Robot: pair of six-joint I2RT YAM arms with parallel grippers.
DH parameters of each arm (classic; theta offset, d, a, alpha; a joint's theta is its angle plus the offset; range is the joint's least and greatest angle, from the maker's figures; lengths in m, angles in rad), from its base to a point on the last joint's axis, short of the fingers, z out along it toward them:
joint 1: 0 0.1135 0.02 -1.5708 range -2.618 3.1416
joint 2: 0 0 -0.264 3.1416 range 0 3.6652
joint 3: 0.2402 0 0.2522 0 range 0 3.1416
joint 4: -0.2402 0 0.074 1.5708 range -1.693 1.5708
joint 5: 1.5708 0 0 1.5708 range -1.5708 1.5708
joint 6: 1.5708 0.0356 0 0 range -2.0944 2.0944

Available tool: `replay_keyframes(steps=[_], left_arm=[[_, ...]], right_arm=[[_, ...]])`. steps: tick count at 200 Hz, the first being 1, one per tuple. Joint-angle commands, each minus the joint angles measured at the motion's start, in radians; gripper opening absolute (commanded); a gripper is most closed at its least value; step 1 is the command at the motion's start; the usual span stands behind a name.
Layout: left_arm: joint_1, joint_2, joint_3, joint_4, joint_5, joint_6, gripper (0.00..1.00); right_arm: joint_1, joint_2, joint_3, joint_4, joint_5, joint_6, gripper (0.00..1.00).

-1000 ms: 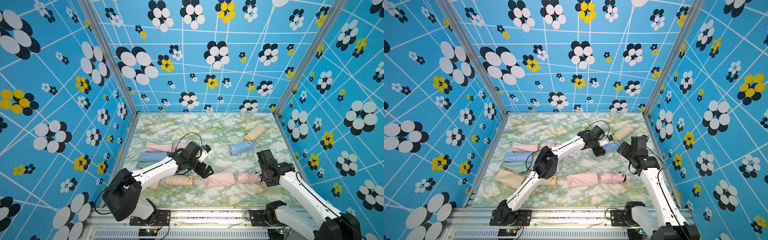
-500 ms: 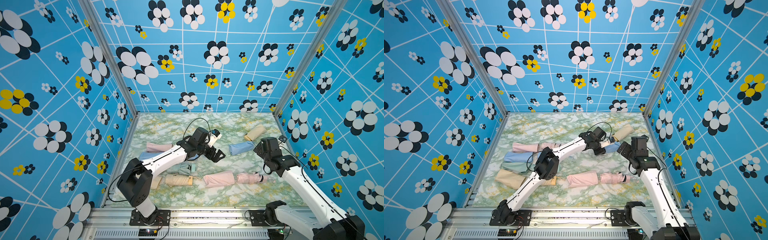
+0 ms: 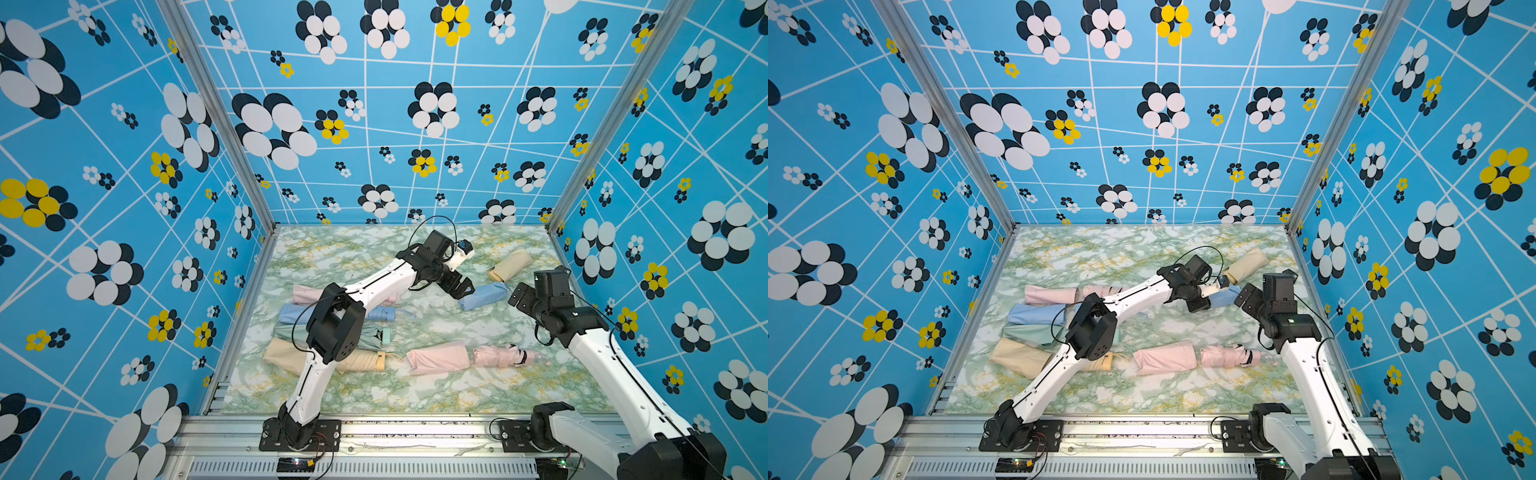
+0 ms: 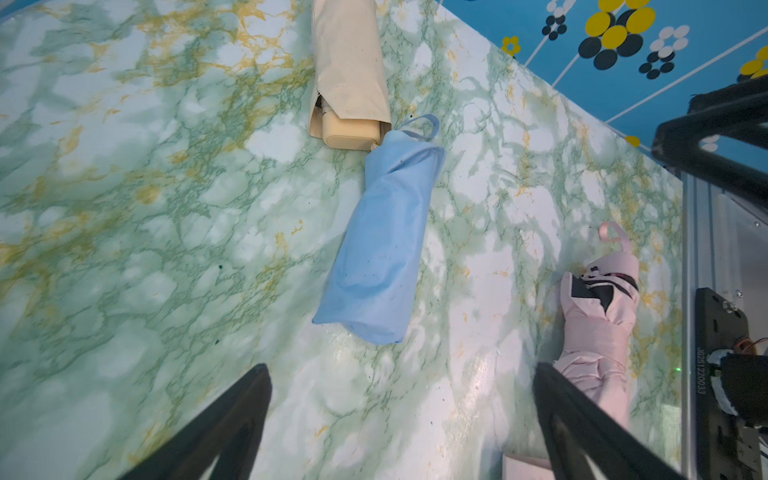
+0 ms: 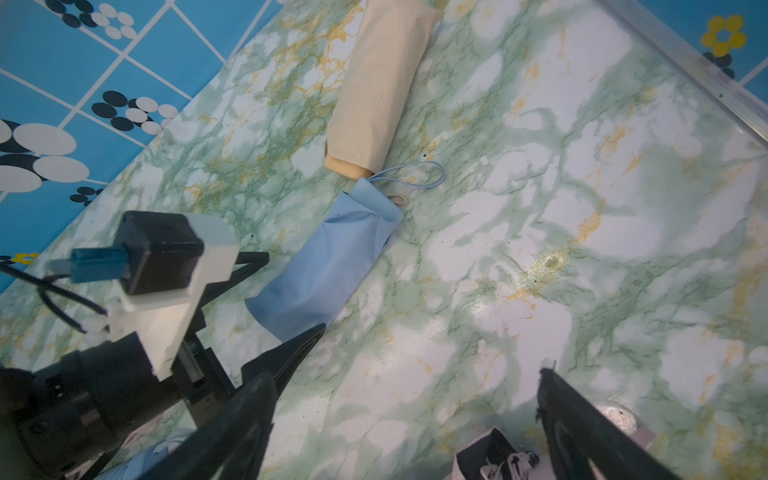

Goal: Take umbrellas out of sleeves
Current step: Take out the umbrella from the umbrella sleeve, then move the umbrella to the center of the board.

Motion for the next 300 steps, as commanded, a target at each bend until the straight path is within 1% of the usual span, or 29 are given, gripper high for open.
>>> replay_keyframes(steps=[1,37,55,88,121,136,155,168,187,201,215,249,263,268,269,272,282,292,300], left_arm=[[-0.020,0.080,0.123,-0.136,-0.042,0.099,0.99],[-0.032,0.220,0.299,-0.197,-0.092,0.192,0.99],[-0.045,0.271,0.354,-0.211,-0.136,0.238,0.99],[-0.063,0.327,0.387,-0.192,-0.170,0.272,0.99],[-0.079,0.388,0.459,-0.226,-0.204,0.299,0.99],[-0.085,0.411,0.487,-0.238,-0.201,0.305,0.99],[-0.091,0.429,0.495,-0.231,-0.198,0.312,0.99],[-0.097,0.441,0.497,-0.219,-0.216,0.317,1.00],[-0.104,0.457,0.502,-0.213,-0.224,0.321,0.92],[-0.110,0.467,0.502,-0.210,-0.233,0.330,0.81],[-0.120,0.472,0.505,-0.213,-0.246,0.346,0.75],[-0.134,0.470,0.504,-0.232,-0.266,0.382,0.50],[-0.132,0.459,0.501,-0.255,-0.252,0.386,0.45],[-0.134,0.454,0.496,-0.262,-0.249,0.387,0.44],[-0.134,0.453,0.496,-0.263,-0.248,0.387,0.42],[-0.134,0.448,0.491,-0.266,-0.247,0.387,0.38],[-0.134,0.426,0.459,-0.262,-0.246,0.387,0.33],[-0.131,0.388,0.401,-0.241,-0.241,0.389,0.31],[-0.131,0.345,0.328,-0.204,-0.240,0.392,0.29]], right_arm=[[-0.036,-0.004,-0.009,-0.028,-0.093,0.017,0.99],[-0.058,-0.005,-0.018,-0.009,-0.144,0.031,0.99],[-0.065,0.000,-0.012,-0.005,-0.163,0.034,0.99],[-0.073,-0.002,-0.002,-0.001,-0.188,0.032,0.99],[-0.079,-0.021,-0.006,-0.004,-0.192,0.031,0.99],[-0.082,-0.035,-0.015,-0.006,-0.189,0.032,0.99],[-0.083,-0.051,-0.027,-0.009,-0.185,0.032,0.99],[-0.085,-0.058,-0.032,-0.012,-0.182,0.033,0.99],[-0.086,-0.062,-0.033,-0.021,-0.180,0.029,0.99],[-0.088,-0.066,-0.029,-0.025,-0.177,0.027,0.99],[-0.088,-0.069,-0.025,-0.029,-0.171,0.022,0.99],[-0.089,-0.077,-0.021,-0.040,-0.165,0.008,0.99],[-0.089,-0.079,-0.021,-0.041,-0.163,0.002,0.99],[-0.089,-0.078,-0.022,-0.042,-0.162,-0.002,0.99],[-0.089,-0.079,-0.021,-0.043,-0.161,-0.003,0.99],[-0.089,-0.080,-0.022,-0.042,-0.161,-0.003,0.99],[-0.089,-0.081,-0.023,-0.042,-0.158,-0.006,0.99],[-0.089,-0.083,-0.026,-0.041,-0.161,-0.013,0.99],[-0.089,-0.083,-0.027,-0.038,-0.167,-0.021,0.99]])
